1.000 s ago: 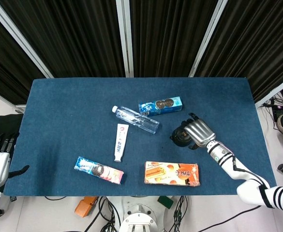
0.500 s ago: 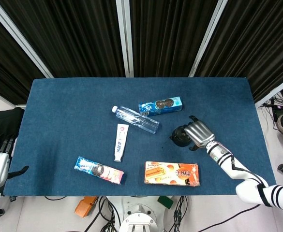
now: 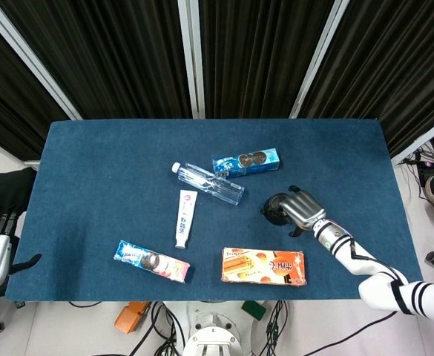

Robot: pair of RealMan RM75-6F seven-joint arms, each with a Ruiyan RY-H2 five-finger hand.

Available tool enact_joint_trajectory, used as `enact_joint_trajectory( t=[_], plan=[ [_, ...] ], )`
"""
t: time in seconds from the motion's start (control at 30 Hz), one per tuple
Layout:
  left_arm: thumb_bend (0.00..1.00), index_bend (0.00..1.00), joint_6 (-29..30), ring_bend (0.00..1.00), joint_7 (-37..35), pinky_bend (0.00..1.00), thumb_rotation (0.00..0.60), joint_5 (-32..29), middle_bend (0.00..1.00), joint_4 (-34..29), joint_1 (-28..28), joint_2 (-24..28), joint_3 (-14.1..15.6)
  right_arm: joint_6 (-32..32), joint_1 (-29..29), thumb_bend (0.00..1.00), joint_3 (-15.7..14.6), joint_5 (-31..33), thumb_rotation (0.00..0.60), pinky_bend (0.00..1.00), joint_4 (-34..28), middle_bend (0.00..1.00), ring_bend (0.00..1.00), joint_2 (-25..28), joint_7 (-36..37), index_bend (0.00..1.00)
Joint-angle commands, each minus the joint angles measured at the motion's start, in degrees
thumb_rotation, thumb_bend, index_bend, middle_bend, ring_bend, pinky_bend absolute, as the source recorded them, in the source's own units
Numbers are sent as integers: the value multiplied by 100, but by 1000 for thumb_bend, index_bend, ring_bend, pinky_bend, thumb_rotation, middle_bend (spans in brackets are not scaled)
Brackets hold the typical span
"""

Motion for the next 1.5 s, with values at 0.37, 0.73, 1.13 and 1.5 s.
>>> enact_joint_trajectory(
  t=[0.37,0.73,1.13,1.5],
  plan=[
    [47,61,5,0,-37,0,600,-4,98,23,12,13,-10,-53,54,0,-6,-119,600,243,-18,847,919,2,496,999],
    [47,61,-22,0,-25,0,600,6,98,-2,-4,6,-13,-84,105,0,128,-120,600,351,-69,970,1000,68,1076,1000],
    [47,61,9,0,62,0,600,60,99,-92,-23,45,-25,515,-126,0,249,-694,360,356,-192,991,1000,370,2080,1000],
    [47,61,48,0,124,0,600,114,99,-151,-17,61,-12,1469,-499,355,180,-1283,380,435,-236,1000,1000,506,2356,1000]
  ],
)
